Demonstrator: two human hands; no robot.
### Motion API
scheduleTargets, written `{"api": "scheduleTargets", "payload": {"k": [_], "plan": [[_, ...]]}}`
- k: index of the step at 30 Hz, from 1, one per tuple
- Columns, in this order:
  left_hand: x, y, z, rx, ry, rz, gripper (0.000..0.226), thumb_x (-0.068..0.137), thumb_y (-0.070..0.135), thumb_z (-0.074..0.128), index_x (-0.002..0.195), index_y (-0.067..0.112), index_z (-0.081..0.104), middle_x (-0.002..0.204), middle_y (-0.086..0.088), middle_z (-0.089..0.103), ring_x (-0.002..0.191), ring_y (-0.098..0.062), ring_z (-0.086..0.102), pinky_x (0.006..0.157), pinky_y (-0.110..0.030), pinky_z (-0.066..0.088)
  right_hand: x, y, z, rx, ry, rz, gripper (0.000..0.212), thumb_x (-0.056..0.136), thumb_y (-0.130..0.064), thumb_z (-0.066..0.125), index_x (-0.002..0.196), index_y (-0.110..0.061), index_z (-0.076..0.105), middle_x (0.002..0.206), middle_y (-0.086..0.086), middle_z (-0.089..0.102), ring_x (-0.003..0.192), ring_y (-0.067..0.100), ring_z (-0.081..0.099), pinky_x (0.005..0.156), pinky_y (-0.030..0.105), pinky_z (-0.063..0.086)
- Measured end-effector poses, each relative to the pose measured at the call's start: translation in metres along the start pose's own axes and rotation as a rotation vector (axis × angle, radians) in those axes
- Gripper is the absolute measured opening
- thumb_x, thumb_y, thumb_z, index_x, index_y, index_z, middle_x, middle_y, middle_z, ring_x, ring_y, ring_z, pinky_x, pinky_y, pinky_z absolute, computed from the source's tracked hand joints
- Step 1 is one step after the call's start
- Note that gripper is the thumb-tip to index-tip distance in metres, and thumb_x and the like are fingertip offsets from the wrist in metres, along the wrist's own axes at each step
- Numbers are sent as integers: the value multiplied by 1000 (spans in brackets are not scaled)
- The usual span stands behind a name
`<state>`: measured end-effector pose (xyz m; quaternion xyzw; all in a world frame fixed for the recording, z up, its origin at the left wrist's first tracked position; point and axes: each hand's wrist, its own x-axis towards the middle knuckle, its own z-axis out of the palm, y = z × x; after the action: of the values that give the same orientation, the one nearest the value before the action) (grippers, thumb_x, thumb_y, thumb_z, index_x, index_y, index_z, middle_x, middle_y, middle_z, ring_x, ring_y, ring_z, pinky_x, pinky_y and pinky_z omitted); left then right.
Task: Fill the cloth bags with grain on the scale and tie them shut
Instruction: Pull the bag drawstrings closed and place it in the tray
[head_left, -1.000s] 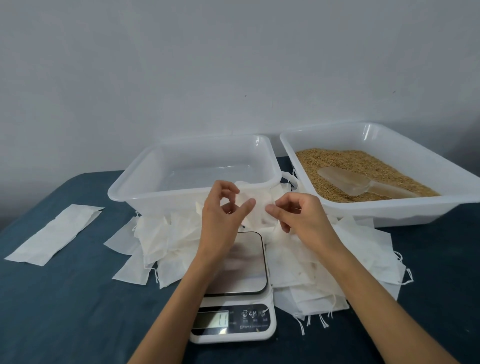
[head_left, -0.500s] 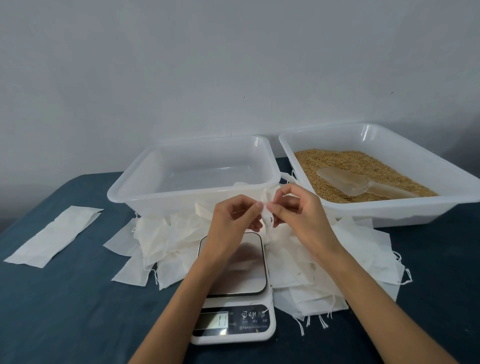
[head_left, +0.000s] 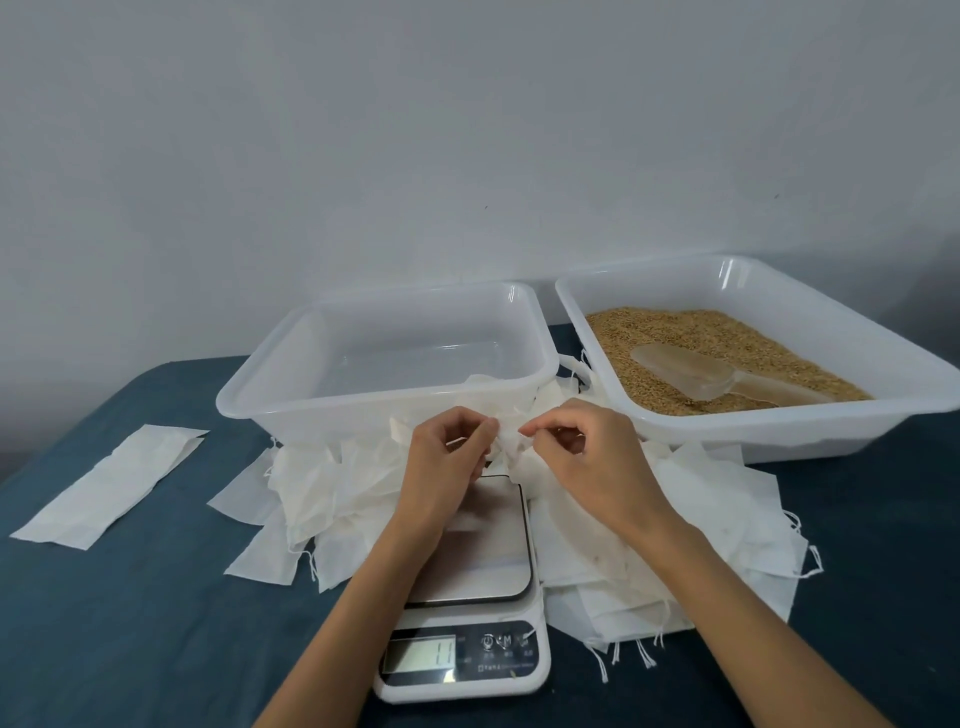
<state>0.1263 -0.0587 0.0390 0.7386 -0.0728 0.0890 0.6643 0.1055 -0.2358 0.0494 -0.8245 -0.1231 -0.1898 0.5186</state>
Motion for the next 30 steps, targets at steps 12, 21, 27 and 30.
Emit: {"api": "scheduleTargets", "payload": {"k": [12,21,27,30], "plan": [[-9,4,-18,49,-80,120,19,98,13,71,80,12,74,66,1,63,60,-7,51,59,-20,43,-8,-6,6,-264,18,-260,26,83,-50,76,98,-29,73,105,-16,43,81,7,53,70,19,46],[-16,14,-13,-7,-53,134,21,98,14,70,78,16,74,64,3,59,60,-10,49,59,-21,43,-13,-10,11,-342,-18,-336,21,92,-39,71,107,-25,66,98,-17,64,73,-19,48,66,9,36],[-21,19,-3,-82,-62,126,19,101,10,66,85,3,71,62,-2,55,60,-14,46,58,-22,42,-9,-7,11,-221,5,-283,10,93,-36,69,94,-33,60,91,-22,61,58,10,55,58,22,44],[-21,19,1,-126,-64,109,19,102,10,65,89,-4,70,66,-6,60,60,-16,47,58,-22,42,-9,-6,12,-203,-41,-255,12,94,-40,67,90,-34,57,82,-28,58,55,15,55,55,20,40]]}}
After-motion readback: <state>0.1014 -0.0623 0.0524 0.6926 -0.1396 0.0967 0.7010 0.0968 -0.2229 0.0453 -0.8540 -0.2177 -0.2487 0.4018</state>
